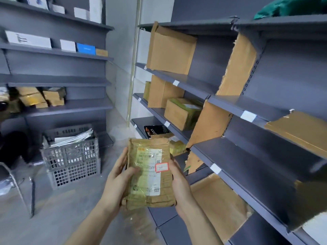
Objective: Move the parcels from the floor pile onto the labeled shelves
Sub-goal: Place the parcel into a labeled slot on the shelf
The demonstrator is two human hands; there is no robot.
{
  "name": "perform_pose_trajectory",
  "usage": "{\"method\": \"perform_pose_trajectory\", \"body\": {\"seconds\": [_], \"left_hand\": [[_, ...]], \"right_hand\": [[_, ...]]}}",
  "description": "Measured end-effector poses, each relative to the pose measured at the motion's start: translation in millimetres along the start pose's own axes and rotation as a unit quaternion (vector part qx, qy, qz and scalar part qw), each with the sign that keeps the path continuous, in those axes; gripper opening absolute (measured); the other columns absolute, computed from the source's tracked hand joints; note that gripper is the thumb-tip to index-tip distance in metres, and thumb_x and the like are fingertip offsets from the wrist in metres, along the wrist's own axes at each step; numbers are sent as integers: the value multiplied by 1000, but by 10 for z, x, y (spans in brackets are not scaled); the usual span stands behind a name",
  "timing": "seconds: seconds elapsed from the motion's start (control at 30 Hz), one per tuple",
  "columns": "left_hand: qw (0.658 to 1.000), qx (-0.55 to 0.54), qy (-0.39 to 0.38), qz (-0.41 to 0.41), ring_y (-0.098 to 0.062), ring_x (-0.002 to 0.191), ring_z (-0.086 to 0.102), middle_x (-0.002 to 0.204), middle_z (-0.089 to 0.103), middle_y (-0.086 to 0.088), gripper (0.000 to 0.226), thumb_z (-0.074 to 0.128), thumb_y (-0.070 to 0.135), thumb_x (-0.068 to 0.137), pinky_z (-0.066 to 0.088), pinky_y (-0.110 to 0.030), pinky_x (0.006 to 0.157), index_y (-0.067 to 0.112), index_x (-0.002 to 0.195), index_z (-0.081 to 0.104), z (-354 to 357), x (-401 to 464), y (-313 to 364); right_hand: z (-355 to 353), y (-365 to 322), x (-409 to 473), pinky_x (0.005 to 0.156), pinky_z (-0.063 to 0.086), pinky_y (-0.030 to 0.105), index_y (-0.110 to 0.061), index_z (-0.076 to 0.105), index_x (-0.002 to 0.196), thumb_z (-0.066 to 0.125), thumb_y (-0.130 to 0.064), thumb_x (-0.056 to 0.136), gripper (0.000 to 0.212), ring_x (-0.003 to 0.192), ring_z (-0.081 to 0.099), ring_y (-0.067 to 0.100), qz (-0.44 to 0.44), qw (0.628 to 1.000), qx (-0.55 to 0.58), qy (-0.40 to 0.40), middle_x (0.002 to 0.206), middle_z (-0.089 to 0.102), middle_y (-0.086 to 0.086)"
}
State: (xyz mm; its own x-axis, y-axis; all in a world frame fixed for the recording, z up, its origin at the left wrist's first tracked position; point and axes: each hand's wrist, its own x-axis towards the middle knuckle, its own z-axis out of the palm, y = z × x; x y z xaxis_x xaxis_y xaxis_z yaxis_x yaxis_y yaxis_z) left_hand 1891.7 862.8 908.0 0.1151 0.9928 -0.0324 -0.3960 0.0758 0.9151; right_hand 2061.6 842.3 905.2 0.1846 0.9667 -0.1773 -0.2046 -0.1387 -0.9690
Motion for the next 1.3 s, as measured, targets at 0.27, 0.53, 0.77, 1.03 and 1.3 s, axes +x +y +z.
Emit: {"method": "perform_pose_trajectory", "body": {"seconds": [0.27,0.53,0.77,1.03,1.3], "left_hand": [[999,-23,-35,-21,-15,116,65,128,66,17,71,63,-4,85,48,-44,102,41,138,50,-585,1166,251],[997,-7,-68,-43,-18,116,66,129,67,12,73,68,1,79,46,-48,105,40,140,52,-884,2113,478],[996,-9,-72,-52,-16,110,68,124,69,12,68,63,-2,85,50,-43,98,42,136,54,-964,2799,535],[995,-1,-94,-46,-15,111,68,123,69,15,69,70,3,77,48,-43,101,47,128,58,-671,3491,585],[993,0,-113,-34,-15,105,70,120,71,10,70,67,-3,81,57,-32,83,44,132,55,-332,4100,564]], "right_hand": [[760,-52,962,96,57,45,-42,65,126,50,-50,102,30,107,73,15,6,999,6,41,114,77,-8],[1196,-125,1743,102,53,48,-46,56,139,57,-54,97,42,118,67,17,-3,996,17,83,130,70,-10],[1368,-220,2382,80,58,35,-40,59,136,56,-49,99,38,105,74,14,-6,995,33,89,116,76,-8],[1222,-420,3093,89,58,39,-39,57,139,59,-47,97,43,112,71,16,-31,991,57,118,123,74,-7],[917,-566,3697,96,56,45,-37,67,127,61,-44,96,32,110,72,21,-59,988,53,133,117,76,-2]]}}
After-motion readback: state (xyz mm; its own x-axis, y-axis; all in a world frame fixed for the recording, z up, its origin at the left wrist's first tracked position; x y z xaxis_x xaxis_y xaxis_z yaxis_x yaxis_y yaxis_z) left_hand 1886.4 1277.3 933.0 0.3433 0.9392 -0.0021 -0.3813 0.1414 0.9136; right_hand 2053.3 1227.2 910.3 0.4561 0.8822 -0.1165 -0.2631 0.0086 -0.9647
